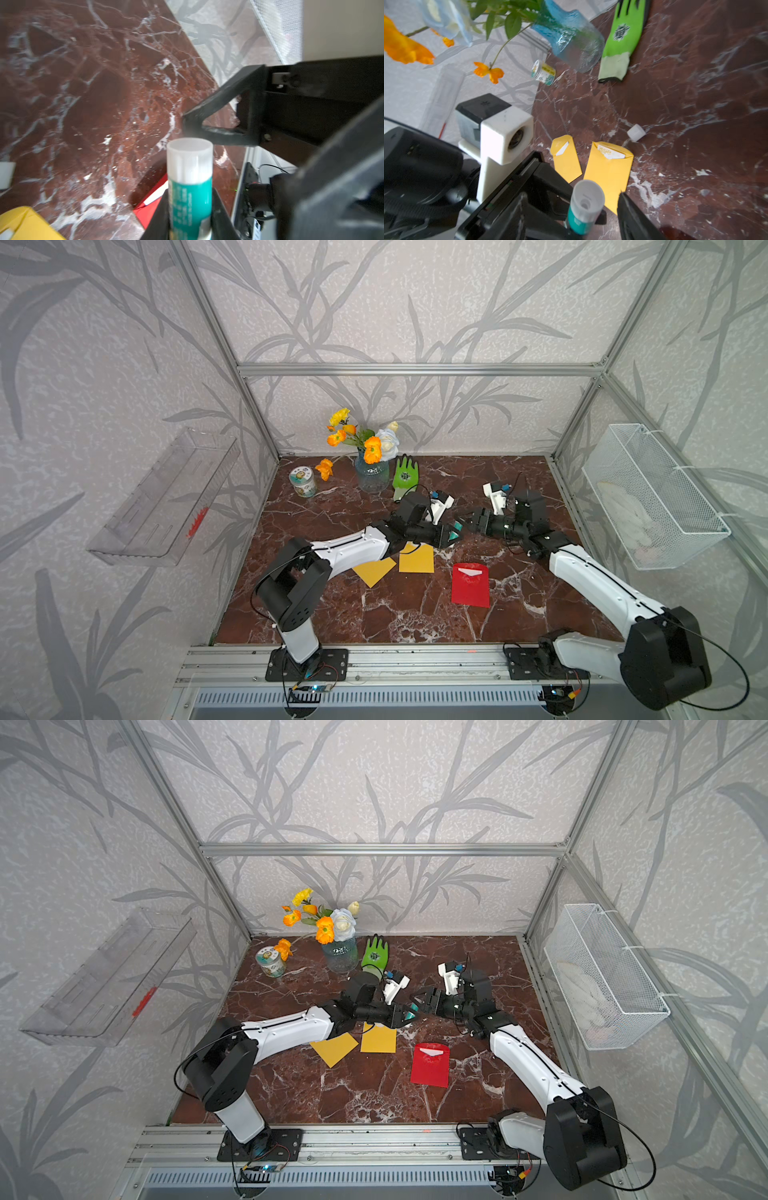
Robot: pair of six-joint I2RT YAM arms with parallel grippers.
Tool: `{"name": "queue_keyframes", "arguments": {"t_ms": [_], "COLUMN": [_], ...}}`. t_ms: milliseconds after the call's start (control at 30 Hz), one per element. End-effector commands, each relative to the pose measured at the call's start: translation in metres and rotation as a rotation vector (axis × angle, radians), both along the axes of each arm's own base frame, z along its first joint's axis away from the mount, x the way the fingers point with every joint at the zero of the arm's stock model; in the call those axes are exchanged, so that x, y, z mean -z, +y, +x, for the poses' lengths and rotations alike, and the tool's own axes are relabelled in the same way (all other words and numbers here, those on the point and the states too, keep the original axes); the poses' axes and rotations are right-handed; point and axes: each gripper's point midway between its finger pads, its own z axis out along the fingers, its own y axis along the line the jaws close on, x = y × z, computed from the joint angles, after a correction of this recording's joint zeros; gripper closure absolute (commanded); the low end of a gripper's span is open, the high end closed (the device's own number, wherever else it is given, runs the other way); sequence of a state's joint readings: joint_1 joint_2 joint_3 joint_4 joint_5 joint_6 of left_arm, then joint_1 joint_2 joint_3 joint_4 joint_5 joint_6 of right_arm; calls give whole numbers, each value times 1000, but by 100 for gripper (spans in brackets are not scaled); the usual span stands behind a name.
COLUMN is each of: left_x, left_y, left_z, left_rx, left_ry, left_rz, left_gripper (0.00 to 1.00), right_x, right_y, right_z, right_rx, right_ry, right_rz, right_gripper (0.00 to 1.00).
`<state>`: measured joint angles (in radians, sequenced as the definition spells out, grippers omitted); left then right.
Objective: Seal the envelope with a glue stick
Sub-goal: Unscrew the glue stick.
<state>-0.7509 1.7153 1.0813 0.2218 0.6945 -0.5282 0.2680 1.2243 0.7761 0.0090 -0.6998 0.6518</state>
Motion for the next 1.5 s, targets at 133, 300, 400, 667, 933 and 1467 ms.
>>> {"name": "queue_keyframes", "arguments": {"t_ms": [133, 300, 400, 667, 933, 1467], "left_x": [-55, -54, -51, -52, -50, -9], "left_y": [-4, 1, 2, 2, 0, 3], "left_z": [-47, -47, -42, -29, -26, -9], "left_rx": [238, 218, 197, 141, 135, -10], "left_ry": [0, -12, -12, -33, -32, -175], "left_rz": [-209, -198, -185, -173, -163, 53], "left_gripper": [100, 100, 100, 100, 100, 100], "right_x": [-34, -41, -39, -28, -24, 45], "right_y": [5, 8, 8, 10, 9, -5], "right_z": [-19, -22, -21, -25, -24, 6], "right_rx": [-184, -219, -215, -218, -209, 66], "right_ry": [-65, -80, -70, -30, -13, 150], "right_rz": [213, 251, 251, 249, 245, -27], "right_gripper": [41, 50, 55, 56, 68, 87]}}
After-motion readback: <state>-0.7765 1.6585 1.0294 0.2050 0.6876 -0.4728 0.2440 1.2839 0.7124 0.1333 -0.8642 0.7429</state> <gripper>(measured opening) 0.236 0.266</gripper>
